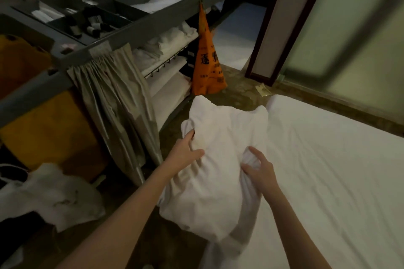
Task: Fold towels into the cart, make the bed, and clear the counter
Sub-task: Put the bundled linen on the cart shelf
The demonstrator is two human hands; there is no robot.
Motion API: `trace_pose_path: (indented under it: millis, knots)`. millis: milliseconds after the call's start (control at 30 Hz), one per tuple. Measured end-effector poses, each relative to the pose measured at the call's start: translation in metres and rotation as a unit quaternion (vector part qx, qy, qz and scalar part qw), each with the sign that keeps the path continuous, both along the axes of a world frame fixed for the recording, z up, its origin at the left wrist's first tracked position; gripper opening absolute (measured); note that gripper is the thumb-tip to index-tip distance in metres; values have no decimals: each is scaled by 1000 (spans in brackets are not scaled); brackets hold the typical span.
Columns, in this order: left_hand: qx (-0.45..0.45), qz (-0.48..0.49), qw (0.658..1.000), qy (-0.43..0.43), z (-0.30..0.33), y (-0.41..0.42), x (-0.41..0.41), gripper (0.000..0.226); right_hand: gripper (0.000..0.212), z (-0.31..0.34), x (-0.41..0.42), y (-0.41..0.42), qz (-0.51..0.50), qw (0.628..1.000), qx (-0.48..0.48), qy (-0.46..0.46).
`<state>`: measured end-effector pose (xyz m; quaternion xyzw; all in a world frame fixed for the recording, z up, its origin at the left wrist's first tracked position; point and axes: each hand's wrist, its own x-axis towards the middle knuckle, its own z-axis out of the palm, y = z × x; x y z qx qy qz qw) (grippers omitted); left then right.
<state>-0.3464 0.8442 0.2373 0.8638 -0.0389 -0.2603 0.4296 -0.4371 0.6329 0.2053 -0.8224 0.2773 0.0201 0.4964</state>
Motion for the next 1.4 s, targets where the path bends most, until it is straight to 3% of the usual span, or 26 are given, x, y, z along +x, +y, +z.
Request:
trace_pose_path:
  millis: [267,500,700,833,933,1100,1400]
  knots:
    - [-58,33,997,34,-22,1,84,75,55,-14,92,-4,26,999,-24,-3]
    - [-91,145,985,15,-58,-28,190,71,51,-47,249,-42,119,993,-13,22]
    - [-154,283,947,-7,-98,-75,294,69,51,-83,415,-86,241,970,-27,17]
    - [-207,391,897,16,-138,-84,321,86,52,-116,478,-97,333,942,-37,26]
    - [-207,405,890,24,-155,-92,328,89,52,-136,504,-99,384,922,-41,42]
    - [-194,441,876,-34,-172,-91,348,86,53,-153,546,-85,427,903,-28,34]
    - [-204,521,824,-86,-185,-61,409,72,53,-165,635,-39,474,879,8,-43]
